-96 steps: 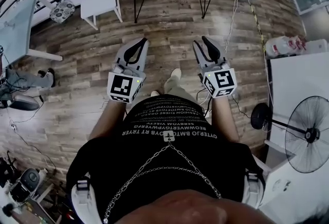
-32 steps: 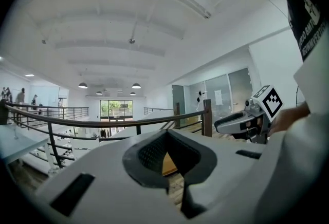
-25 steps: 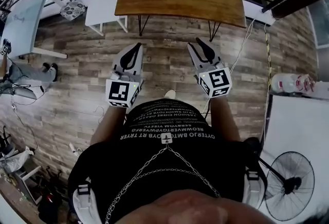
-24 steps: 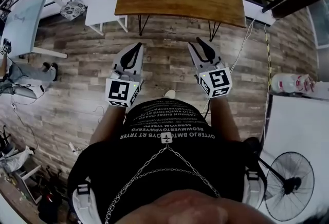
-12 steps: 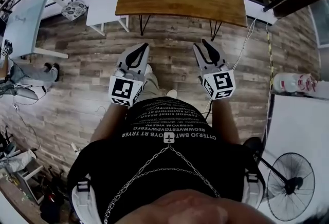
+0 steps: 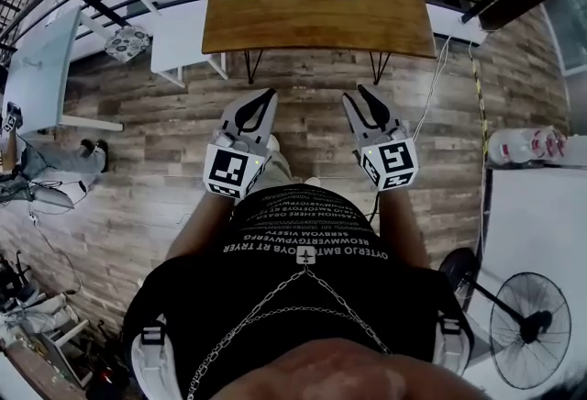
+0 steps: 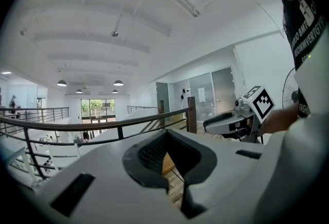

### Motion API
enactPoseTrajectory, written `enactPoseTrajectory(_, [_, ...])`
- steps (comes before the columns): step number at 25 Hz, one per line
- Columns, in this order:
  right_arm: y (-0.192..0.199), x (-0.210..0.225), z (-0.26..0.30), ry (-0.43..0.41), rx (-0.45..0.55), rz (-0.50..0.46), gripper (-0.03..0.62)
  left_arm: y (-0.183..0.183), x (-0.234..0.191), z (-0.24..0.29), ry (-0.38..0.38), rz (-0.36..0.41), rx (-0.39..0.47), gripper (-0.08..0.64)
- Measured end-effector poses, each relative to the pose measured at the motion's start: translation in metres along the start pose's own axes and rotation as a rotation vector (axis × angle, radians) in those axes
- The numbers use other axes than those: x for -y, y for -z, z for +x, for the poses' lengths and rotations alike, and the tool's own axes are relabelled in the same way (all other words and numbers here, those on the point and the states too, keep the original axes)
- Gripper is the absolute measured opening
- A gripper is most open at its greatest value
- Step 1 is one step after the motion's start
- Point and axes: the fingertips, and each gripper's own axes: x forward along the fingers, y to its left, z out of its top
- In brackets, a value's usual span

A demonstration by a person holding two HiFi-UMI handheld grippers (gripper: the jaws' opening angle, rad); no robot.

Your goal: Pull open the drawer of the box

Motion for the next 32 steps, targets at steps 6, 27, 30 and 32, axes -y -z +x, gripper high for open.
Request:
enactPoseTrajectory(6, [-0.010,0.011,0.030,0.013,-0.008,0.007,0.124,-0.010,-0.028,0.025,0.027,-0.004,0.013,0.005])
enactPoseTrajectory(27, [-0.036,0.026,0.153,0.039,-0.029,0.002,0.124,0.001,-0.145,0.086,0.069,-0.021,0.008,0.005])
enactPoseTrajectory(30, [-0.041,0.025,0.170,0.045,-0.033,0.002,0.124,0.001,-0.161,0.092,0.078,-0.023,0.008,0.005])
enactPoseTrajectory(32, [-0.045,0.026,0.185,0.050,-0.039,0.003,0.124,-0.001,-0.175,0.098,0.087,-0.027,0.012,0.005])
